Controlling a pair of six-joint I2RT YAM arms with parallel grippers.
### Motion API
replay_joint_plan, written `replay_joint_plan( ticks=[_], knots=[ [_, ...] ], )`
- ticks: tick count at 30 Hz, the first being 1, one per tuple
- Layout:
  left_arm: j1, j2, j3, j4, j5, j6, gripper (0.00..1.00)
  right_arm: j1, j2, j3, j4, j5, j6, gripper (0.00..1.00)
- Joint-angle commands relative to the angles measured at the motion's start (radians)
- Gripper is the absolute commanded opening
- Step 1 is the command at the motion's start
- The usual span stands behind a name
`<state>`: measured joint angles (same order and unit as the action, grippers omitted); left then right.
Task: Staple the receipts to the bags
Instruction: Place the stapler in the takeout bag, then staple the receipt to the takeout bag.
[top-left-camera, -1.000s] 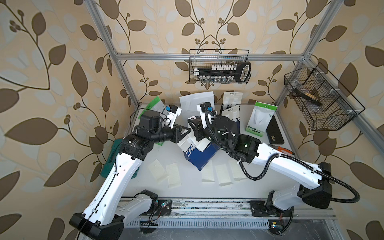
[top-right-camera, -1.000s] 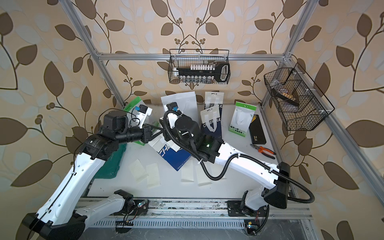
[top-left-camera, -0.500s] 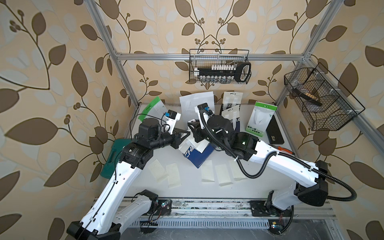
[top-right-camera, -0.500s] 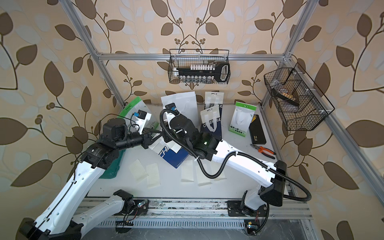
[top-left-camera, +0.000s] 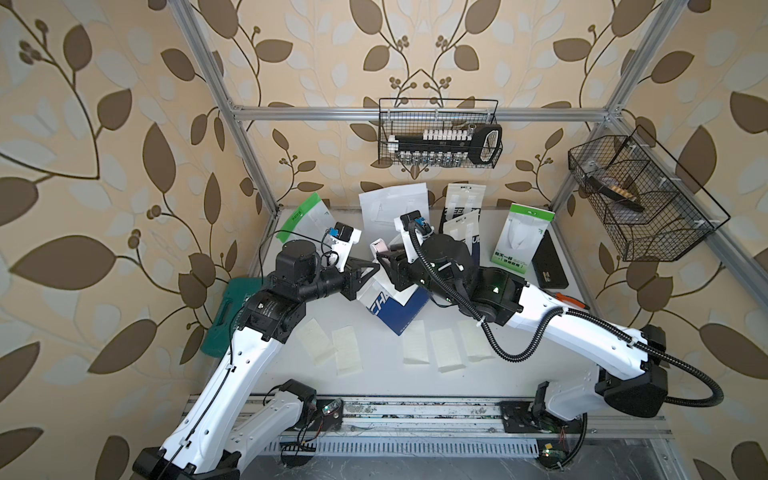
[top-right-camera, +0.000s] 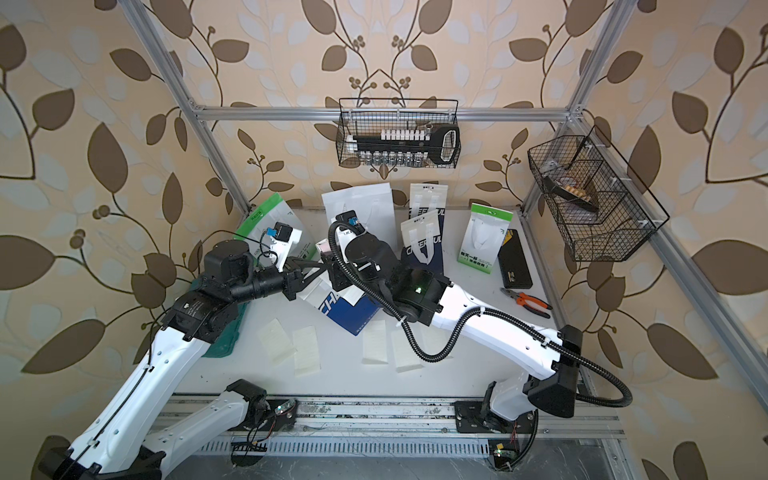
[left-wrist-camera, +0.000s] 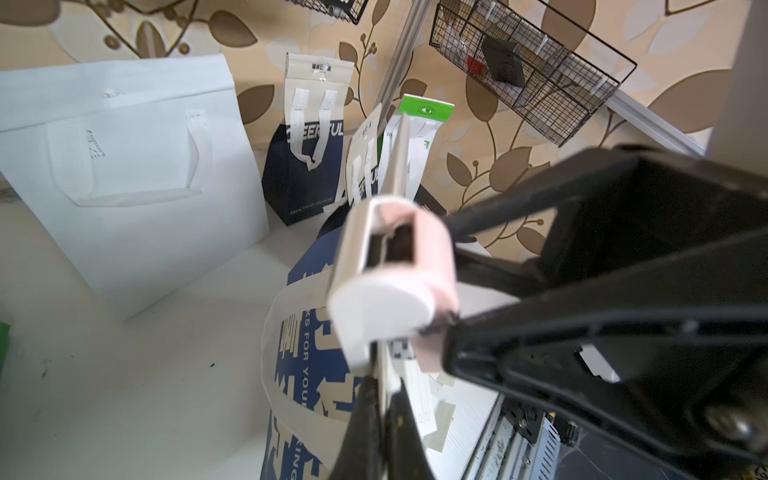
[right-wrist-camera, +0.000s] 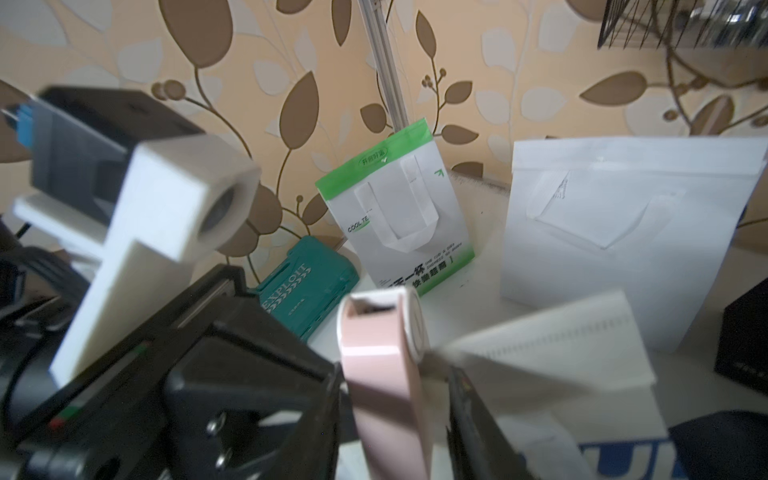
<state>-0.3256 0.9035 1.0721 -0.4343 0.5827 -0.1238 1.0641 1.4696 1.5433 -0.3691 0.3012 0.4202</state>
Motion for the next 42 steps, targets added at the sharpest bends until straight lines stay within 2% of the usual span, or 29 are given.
replay_joint_plan(
  ticks=[1, 9, 14, 15, 17, 19, 22, 29, 37, 42],
  knots=[
    [0.005, -0.004, 0.054, 0.088, -0.012, 0.04, 0.0, 0.013, -0.041, -0.033, -0.035, -0.015, -0.009, 0.52],
    [0.005, 0.011, 0.088, 0.044, 0.015, 0.09, 0.0, 0.023, -0.165, -0.092, -0.036, 0.007, -0.047, 0.62],
    [0.005, 0.037, 0.141, -0.039, 0.127, 0.182, 0.0, 0.003, -0.246, -0.048, -0.125, -0.083, -0.195, 0.71],
    [0.005, 0.048, 0.158, -0.067, 0.162, 0.215, 0.0, -0.011, -0.254, -0.029, -0.152, -0.122, -0.231, 0.79],
    [0.003, 0.071, 0.189, -0.115, 0.229, 0.265, 0.0, -0.066, -0.251, 0.018, -0.218, -0.246, -0.26, 0.81],
    [-0.003, 0.098, 0.227, -0.177, 0.3, 0.321, 0.0, -0.157, -0.229, 0.069, -0.288, -0.471, -0.293, 0.82],
    [-0.036, 0.128, 0.279, -0.279, 0.334, 0.399, 0.0, -0.224, -0.183, 0.142, -0.385, -0.616, -0.385, 0.82],
    [-0.137, 0.144, 0.284, -0.362, 0.275, 0.465, 0.0, -0.321, -0.105, 0.256, -0.523, -0.806, -0.58, 0.88],
    [-0.187, 0.137, 0.286, -0.365, 0.262, 0.467, 0.0, -0.34, 0.01, 0.331, -0.675, -1.053, -0.786, 0.89],
    [-0.202, 0.135, 0.284, -0.362, 0.245, 0.464, 0.0, -0.339, 0.068, 0.372, -0.719, -1.103, -0.831, 0.88]
  ],
)
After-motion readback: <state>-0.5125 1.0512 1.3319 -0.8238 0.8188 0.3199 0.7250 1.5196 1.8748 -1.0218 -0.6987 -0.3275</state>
